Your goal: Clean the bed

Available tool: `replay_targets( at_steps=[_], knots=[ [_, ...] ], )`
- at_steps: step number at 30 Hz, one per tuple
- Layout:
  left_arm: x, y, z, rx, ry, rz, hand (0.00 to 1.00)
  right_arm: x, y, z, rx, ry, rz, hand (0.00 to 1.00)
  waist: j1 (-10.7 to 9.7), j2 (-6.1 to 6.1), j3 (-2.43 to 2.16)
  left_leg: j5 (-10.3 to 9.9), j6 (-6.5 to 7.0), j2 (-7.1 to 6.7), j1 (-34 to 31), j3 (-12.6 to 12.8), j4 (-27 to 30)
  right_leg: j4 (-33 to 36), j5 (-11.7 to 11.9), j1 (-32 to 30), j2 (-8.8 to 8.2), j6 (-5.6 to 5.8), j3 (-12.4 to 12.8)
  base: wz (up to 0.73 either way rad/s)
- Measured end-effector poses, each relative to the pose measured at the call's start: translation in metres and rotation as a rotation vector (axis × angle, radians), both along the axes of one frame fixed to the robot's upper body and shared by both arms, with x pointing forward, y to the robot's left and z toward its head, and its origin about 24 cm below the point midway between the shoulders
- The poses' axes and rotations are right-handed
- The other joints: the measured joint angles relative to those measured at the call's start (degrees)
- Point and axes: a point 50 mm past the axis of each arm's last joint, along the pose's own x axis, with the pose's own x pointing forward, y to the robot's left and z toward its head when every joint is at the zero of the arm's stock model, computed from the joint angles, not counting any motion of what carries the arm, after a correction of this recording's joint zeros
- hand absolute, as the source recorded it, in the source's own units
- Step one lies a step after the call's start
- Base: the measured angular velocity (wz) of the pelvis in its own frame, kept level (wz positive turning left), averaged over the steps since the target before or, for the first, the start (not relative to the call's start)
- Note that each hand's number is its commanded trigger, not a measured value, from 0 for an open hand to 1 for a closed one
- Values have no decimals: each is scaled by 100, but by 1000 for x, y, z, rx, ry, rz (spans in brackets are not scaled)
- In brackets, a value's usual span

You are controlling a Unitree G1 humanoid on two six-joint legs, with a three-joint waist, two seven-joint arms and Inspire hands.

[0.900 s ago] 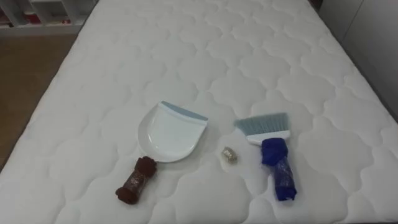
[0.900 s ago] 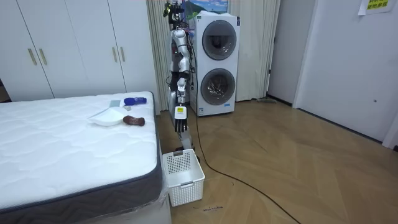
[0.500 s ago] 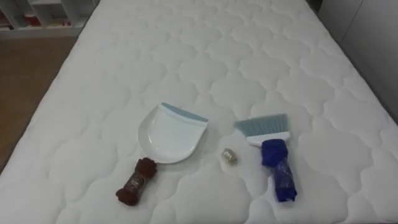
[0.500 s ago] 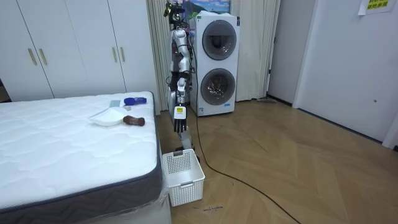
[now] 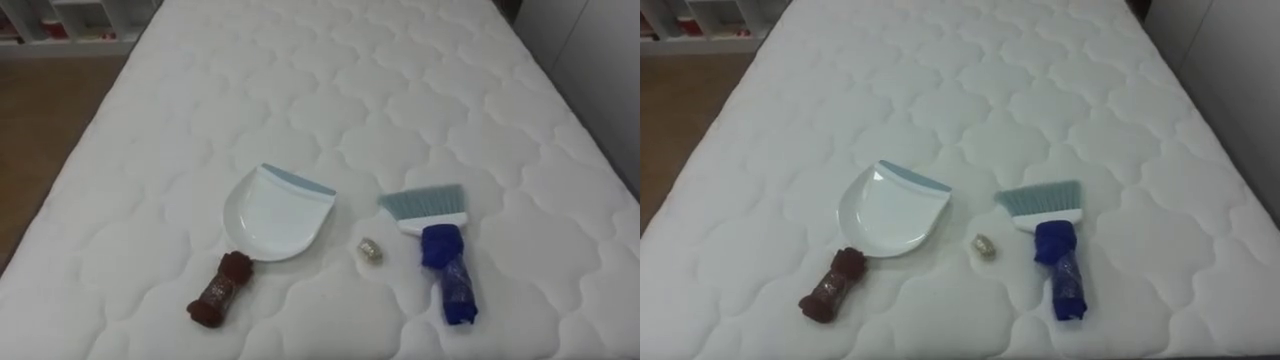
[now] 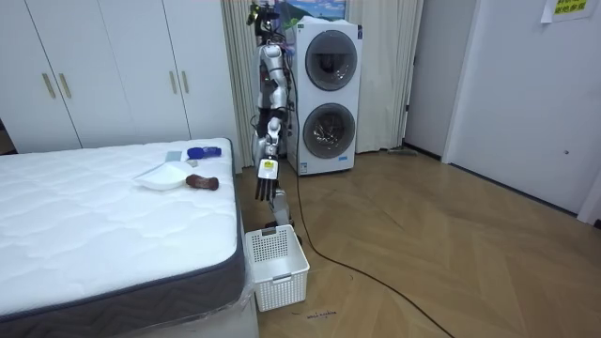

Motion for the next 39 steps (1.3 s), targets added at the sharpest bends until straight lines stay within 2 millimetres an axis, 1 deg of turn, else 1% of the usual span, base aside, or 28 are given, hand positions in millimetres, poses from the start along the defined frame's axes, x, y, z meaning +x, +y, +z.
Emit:
replay_targets(
  at_steps=[1,2,5,6,8,9,10,11,13,16,19,22,24,25,26,30,32,34,36,39],
  knots=[
    [10,3,5,29,-64,31,0,4,-3,1,-7,-12,6,0,-4,11,-9,0,0,-4,4,-4,0,3,0,0,-2,0,6,0],
    [21,5,9,52,-126,57,0,9,-8,3,-18,-28,12,0,2,10,-7,0,0,-8,5,-3,-2,7,1,0,-5,1,11,0],
    [40,8,18,98,-217,65,0,16,-16,7,-34,-61,10,0,8,29,-9,0,0,-13,16,5,-7,57,2,-14,-11,4,7,0],
    [49,11,25,120,-277,71,0,18,-19,8,-38,-72,16,0,8,41,-18,0,0,-11,13,6,-8,58,1,-20,-8,2,14,0],
    [66,16,40,162,-392,84,0,22,-23,10,-44,-80,25,0,25,35,-16,0,0,-7,3,0,-33,58,-1,-38,-4,-1,10,0],
    [70,17,44,169,-423,90,0,22,-23,11,-45,-82,25,0,27,49,-25,0,0,-8,0,0,-33,60,-1,-44,-5,-1,10,0],
    [76,18,51,185,-476,99,0,23,-24,11,-43,-85,23,0,45,29,-22,0,0,-9,-9,0,-35,75,-1,-72,-5,-1,5,-7],
    [82,21,57,205,-521,103,0,25,-24,11,-37,-90,21,0,60,45,-32,0,0,-8,-27,-2,-36,75,-1,-100,-5,-1,9,-7],
    [89,23,66,239,-580,102,0,27,-24,12,-30,-102,1,0,68,27,-22,0,0,-9,-35,-20,-37,70,-1,-109,-4,0,12,-2],
    [97,22,76,286,-655,99,0,28,-23,11,6,-119,-43,0,153,-28,-12,0,0,-10,-17,-17,-51,70,-1,-110,0,0,42,-4],
    [99,17,77,308,-672,87,0,29,-20,11,24,-117,-20,0,162,-72,-15,0,0,-13,-18,-19,-56,68,-1,-103,-6,0,10,4],
    [102,12,77,307,-682,66,0,27,-18,10,38,-98,3,0,146,-155,-21,0,0,-19,-38,-99,-53,58,-1,-72,-14,0,-79,13],
    [104,10,78,304,-688,57,0,27,-17,9,41,-95,7,0,142,-195,-38,0,0,-20,-86,-123,-31,61,-1,-95,-15,0,-85,9],
    [108,9,82,303,-712,47,0,28,-17,9,43,-96,11,0,137,-219,-26,0,0,-20,-123,-115,-9,60,0,-109,-15,0,-86,7],
    [113,8,86,304,-740,42,0,30,-17,10,47,-97,10,0,142,-228,-17,0,0,-19,-149,-116,16,59,0,-121,-17,0,-92,5],
    [124,11,96,319,-791,26,0,38,-16,11,55,-113,15,0,108,-209,-19,0,0,-14,-195,-105,40,72,-1,-185,-16,0,-95,0],
    [138,9,108,321,-856,18,0,45,-15,12,61,-125,19,0,109,-213,-16,1,2,-12,-388,-104,103,170,-3,-398,-22,-8,-91,0],
    [149,7,115,319,-891,14,0,51,-15,12,71,-146,4,0,101,-228,-3,7,11,-11,-532,-104,163,284,-1,-548,-29,-13,-96,0],
    [156,5,117,314,-903,4,0,54,-13,13,78,-156,3,0,79,-248,10,13,21,-9,-613,-97,167,340,1,-647,-33,-16,-97,0],
    [160,0,111,299,-880,-17,0,59,-11,13,89,-168,6,0,28,-278,32,13,22,-7,-780,-78,236,404,0,-769,-43,-18,-99,0]
  ],
)
